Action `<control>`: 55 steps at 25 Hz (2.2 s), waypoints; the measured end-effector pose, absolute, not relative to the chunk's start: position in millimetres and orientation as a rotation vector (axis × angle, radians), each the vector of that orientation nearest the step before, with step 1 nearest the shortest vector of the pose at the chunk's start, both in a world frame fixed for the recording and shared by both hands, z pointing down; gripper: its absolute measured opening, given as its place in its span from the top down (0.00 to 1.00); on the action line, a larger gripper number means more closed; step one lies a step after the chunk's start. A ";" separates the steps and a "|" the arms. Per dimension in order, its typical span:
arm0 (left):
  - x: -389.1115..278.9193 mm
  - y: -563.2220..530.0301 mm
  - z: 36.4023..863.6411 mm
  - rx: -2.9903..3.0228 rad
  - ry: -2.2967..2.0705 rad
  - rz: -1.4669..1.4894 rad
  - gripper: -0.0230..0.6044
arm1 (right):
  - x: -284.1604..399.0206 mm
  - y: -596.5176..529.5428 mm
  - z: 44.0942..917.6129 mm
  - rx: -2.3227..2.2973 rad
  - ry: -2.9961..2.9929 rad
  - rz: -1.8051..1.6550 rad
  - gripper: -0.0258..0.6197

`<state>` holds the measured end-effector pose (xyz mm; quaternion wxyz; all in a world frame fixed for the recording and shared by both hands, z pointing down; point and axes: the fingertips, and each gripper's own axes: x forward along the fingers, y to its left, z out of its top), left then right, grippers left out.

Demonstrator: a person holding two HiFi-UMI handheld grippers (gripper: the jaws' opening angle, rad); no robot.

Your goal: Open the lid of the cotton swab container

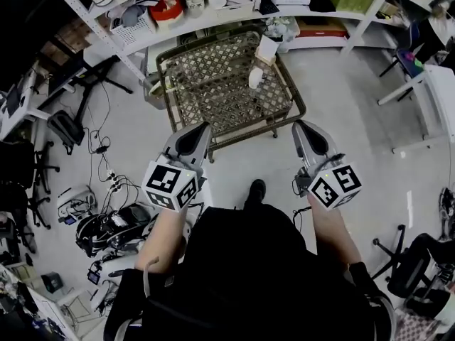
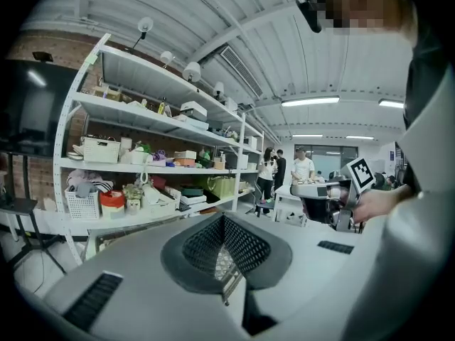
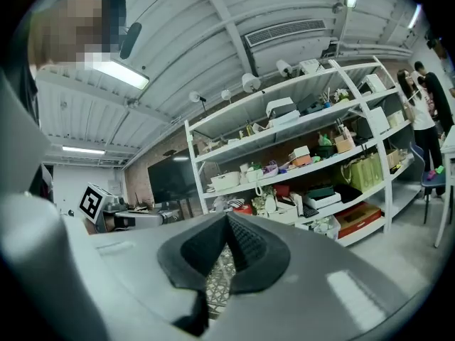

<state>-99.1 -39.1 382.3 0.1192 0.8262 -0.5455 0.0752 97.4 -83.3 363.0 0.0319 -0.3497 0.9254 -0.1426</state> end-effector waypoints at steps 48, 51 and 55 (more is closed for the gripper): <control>-60.7 -315.3 659.6 2.496 -1.205 0.499 0.48 | 47.1 -284.5 512.5 -1.327 2.743 -0.849 0.95; -50.0 -325.3 686.1 2.477 -1.210 0.516 0.47 | 52.4 -280.3 531.9 -1.343 2.762 -0.883 0.95; -36.5 -330.8 716.1 2.443 -1.208 0.570 0.46 | 59.7 -272.1 550.0 -1.372 2.761 -0.937 0.95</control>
